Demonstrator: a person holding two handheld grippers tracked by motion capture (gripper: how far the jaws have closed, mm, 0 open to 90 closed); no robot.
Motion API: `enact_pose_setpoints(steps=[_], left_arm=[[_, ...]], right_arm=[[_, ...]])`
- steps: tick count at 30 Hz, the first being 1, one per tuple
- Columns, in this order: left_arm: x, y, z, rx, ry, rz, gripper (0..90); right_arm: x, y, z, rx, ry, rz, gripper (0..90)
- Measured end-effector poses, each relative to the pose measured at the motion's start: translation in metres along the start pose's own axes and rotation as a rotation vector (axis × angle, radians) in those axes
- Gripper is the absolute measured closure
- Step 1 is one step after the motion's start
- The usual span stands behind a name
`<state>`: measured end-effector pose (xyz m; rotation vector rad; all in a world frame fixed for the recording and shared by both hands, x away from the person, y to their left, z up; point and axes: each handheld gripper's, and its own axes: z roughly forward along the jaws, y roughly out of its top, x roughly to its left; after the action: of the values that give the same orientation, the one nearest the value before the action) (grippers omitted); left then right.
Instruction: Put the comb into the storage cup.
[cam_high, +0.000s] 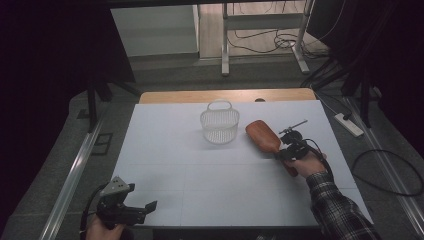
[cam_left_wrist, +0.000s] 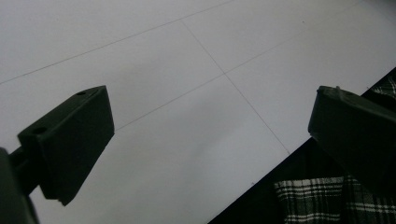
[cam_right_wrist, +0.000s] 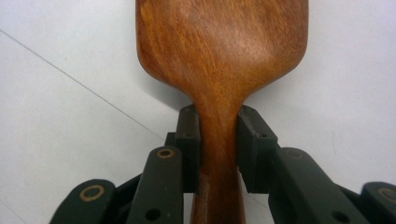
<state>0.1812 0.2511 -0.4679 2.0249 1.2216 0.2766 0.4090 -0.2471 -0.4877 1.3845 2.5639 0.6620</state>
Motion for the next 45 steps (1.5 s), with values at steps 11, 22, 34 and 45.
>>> enact_pose_setpoints(steps=[11, 22, 34, 45], left_arm=[[-0.001, 0.0, 0.0, -0.003, 0.005, 0.001, 1.1], [-0.001, 0.002, 0.001, -0.001, 0.001, 0.013, 0.1], [-0.004, 0.008, 0.006, -0.023, -0.042, 0.047, 0.3], [-0.003, 0.019, 0.016, -0.023, -0.072, 0.056, 0.0]], right_arm=[[0.0, -0.003, -0.014, -0.072, 0.022, 0.019, 72.2], [0.003, -0.005, -0.029, -0.142, 0.041, 0.022, 72.2], [0.005, -0.013, -0.044, -0.19, 0.046, 0.016, 72.2], [0.01, -0.021, -0.059, -0.244, 0.042, -0.009, 72.2]])
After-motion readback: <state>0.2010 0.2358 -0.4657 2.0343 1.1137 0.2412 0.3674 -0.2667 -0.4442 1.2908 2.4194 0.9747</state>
